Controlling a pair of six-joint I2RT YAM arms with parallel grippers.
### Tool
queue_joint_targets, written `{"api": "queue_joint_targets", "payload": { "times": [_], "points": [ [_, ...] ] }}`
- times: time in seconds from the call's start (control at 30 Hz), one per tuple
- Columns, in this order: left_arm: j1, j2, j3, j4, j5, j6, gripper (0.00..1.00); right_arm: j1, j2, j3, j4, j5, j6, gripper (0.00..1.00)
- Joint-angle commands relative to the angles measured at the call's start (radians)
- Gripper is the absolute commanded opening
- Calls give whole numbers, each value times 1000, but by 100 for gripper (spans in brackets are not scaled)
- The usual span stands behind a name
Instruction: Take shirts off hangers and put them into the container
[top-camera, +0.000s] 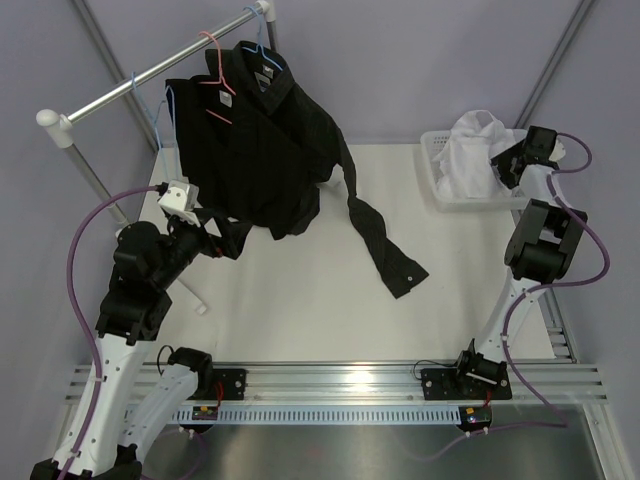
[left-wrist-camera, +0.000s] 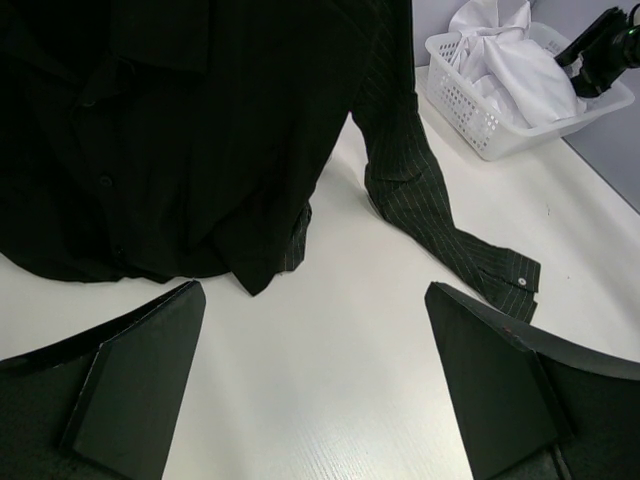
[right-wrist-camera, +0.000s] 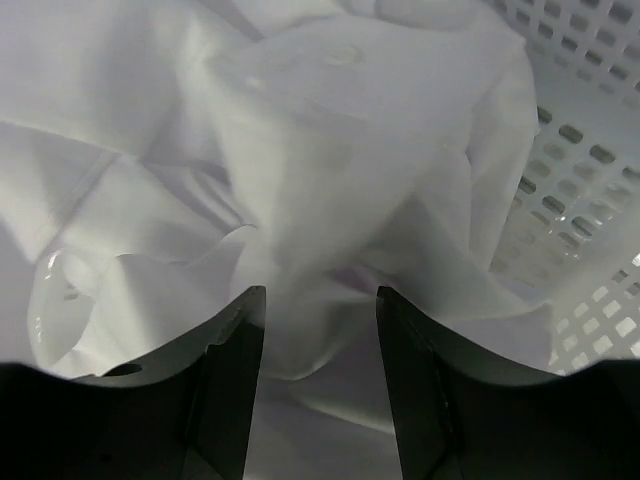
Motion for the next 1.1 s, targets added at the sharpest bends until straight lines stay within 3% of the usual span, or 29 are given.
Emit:
{"api": "queue_joint_targets", "payload": {
  "times": [0.0,0.27,0.73,1.07],
  "points": [
    [-5,-2,-3,41,-16,14,99,44,-167,44,48,84,-186,60],
    [-3,1,-4,41,-25,17,99,192,-164,150,191,117,-512,67],
    [-3,26,-4,42,-15,11,99,204,180,507,172,71,-541,66],
    [-3,30,-6,41,-13,11,99,204,313,627,169,95,-515,64]
  ]
}}
